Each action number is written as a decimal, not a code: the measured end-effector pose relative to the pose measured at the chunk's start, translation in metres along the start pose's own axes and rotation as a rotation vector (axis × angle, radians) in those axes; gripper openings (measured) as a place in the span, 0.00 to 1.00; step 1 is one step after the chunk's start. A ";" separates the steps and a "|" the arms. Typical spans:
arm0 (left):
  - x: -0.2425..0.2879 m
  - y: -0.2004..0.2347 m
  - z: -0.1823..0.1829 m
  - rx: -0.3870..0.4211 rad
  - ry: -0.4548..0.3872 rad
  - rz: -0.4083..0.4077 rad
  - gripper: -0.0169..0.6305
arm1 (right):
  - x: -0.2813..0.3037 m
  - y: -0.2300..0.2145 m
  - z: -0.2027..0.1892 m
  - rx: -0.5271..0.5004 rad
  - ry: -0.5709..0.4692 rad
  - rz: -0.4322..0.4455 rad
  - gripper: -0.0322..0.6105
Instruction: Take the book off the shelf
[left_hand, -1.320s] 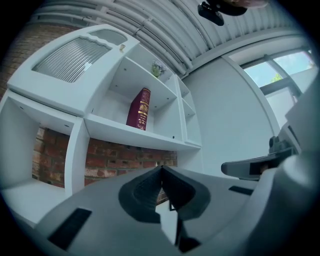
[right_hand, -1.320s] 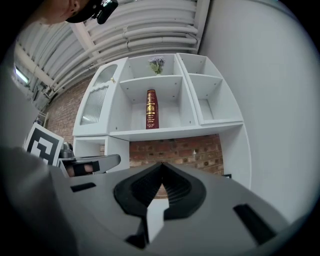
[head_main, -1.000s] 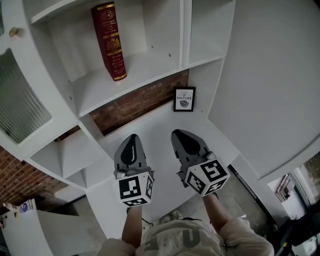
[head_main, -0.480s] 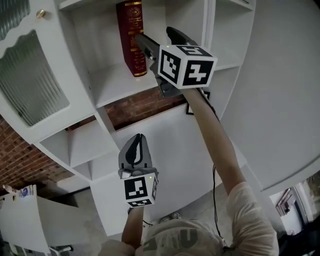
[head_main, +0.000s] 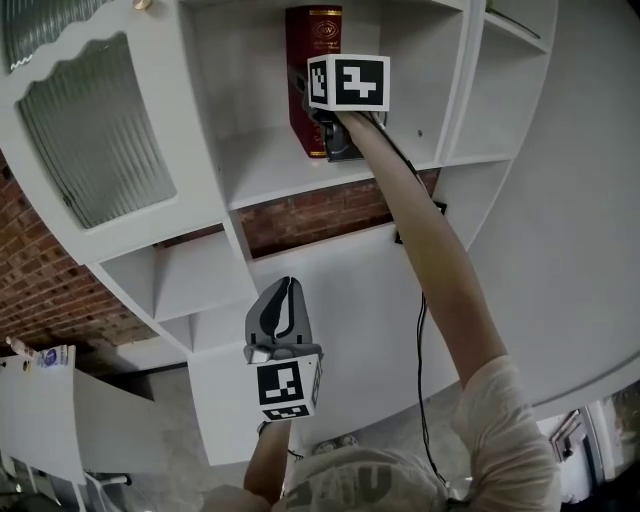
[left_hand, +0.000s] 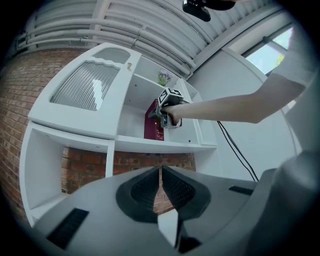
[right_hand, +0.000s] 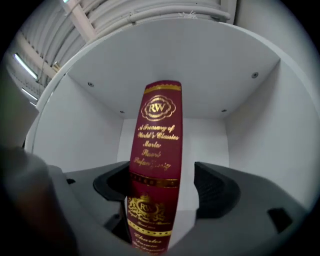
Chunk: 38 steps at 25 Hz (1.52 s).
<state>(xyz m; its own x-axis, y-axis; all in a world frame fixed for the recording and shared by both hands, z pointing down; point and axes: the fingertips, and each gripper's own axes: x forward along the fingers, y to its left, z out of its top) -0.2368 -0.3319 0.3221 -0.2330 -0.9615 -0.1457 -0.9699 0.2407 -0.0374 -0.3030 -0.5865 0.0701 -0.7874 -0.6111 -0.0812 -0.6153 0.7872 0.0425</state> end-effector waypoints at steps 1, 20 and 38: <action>-0.001 0.002 0.000 -0.001 0.000 0.005 0.05 | 0.004 -0.001 -0.005 -0.001 0.019 -0.014 0.61; -0.005 0.016 0.000 0.005 0.005 0.025 0.05 | 0.012 -0.003 -0.040 0.063 0.116 -0.084 0.44; -0.004 0.005 0.013 -0.004 -0.040 -0.012 0.05 | -0.026 0.010 -0.035 0.016 0.109 -0.046 0.44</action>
<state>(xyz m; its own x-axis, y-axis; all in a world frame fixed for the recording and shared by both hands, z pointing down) -0.2396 -0.3254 0.3093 -0.2181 -0.9583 -0.1848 -0.9730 0.2282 -0.0352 -0.2897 -0.5654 0.1071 -0.7586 -0.6510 0.0258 -0.6506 0.7590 0.0250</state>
